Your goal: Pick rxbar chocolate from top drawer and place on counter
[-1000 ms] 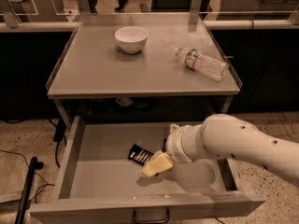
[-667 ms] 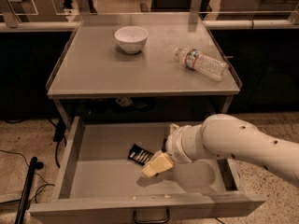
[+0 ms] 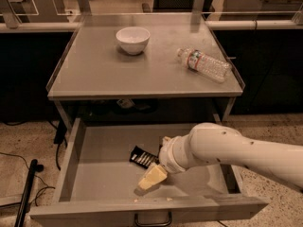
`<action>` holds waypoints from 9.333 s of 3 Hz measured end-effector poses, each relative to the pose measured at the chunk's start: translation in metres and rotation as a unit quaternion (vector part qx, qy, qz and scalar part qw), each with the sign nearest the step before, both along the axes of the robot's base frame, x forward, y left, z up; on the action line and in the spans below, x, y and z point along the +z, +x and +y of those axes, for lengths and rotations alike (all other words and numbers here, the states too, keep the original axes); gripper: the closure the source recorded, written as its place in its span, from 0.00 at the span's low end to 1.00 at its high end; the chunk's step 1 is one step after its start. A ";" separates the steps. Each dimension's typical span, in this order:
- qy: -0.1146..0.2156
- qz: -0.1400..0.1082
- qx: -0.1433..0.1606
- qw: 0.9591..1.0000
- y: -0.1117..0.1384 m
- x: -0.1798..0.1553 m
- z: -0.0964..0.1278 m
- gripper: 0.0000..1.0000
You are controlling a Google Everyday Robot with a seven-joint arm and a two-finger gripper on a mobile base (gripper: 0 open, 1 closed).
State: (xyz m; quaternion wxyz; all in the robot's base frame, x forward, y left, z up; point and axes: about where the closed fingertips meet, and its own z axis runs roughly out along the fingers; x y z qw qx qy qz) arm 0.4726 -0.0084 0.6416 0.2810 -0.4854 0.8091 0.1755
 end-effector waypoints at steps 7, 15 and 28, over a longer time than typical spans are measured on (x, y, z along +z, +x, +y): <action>-0.030 0.014 0.034 0.999 -0.007 -0.059 0.014 1.00; -0.058 -0.091 0.075 0.991 0.011 0.188 -0.028 1.00; -0.027 -0.086 0.098 0.991 0.222 0.206 -0.006 0.67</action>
Offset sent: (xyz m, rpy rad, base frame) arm -0.0077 0.0148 -0.0884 -0.0911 0.0240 0.0889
